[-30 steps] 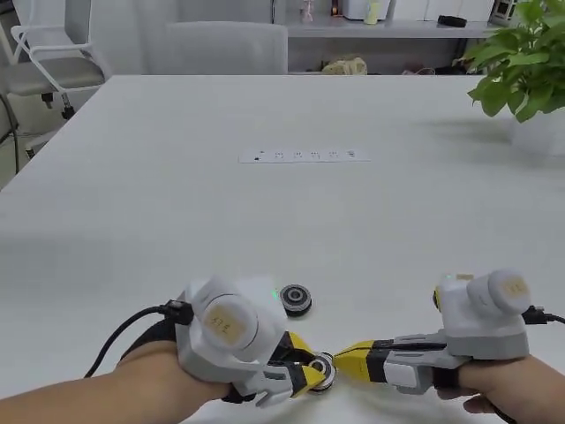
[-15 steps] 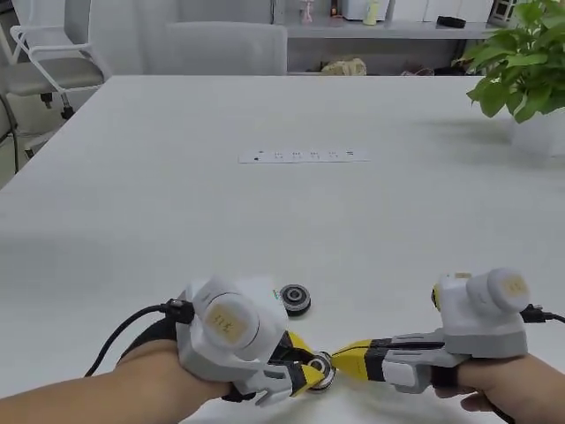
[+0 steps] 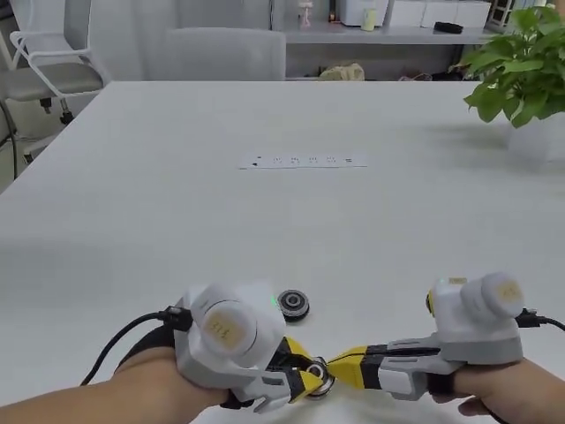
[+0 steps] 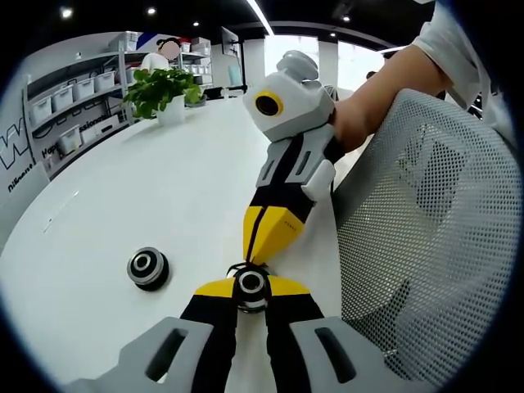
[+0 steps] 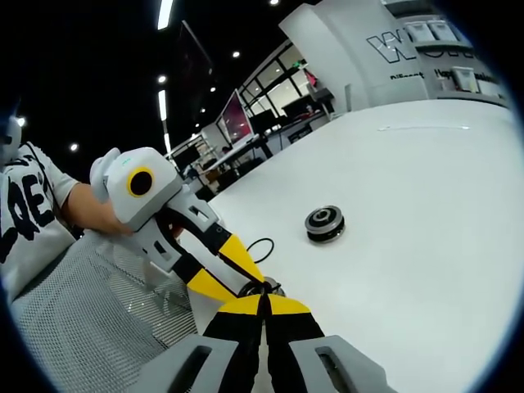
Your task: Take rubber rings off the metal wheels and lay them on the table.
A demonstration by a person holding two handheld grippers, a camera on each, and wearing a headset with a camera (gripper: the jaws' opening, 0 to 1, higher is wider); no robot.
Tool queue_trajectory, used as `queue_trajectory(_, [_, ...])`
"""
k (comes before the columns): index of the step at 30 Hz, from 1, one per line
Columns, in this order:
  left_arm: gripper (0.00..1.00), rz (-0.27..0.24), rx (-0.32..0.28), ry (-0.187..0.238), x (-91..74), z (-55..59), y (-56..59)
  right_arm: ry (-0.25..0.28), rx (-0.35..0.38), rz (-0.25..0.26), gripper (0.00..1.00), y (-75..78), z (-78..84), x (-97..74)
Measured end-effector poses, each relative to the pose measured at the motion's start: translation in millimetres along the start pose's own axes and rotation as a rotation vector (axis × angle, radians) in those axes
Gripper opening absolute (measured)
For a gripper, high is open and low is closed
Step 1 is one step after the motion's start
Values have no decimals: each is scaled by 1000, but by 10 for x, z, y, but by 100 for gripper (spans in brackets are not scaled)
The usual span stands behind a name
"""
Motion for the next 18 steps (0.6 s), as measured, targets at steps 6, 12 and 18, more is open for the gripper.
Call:
queue_trajectory(6, [7, 0, -1, 2, -2, 0, -1, -2, -2, -6, 0, -8, -4, 10])
queue_trajectory(12, [7, -1, -2, 2, -2, 0, 0, -5, -10, -12, 0, -15, -9, 21])
queue_trajectory(18, [7, 0, -2, 3, -3, 0, 0, -2, -13, -18, 0, -27, -9, 32])
Point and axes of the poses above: the centre of the closed fingertips' face, and the gripper's own axes: x roughly forward along the fingers, y roughly to its right, z roughly out of its underside, the point moved 9 cm from there along -x, roughly backward along the fingers, and after that the axes turned 15 degrees about -x, right-handed, at the moved point
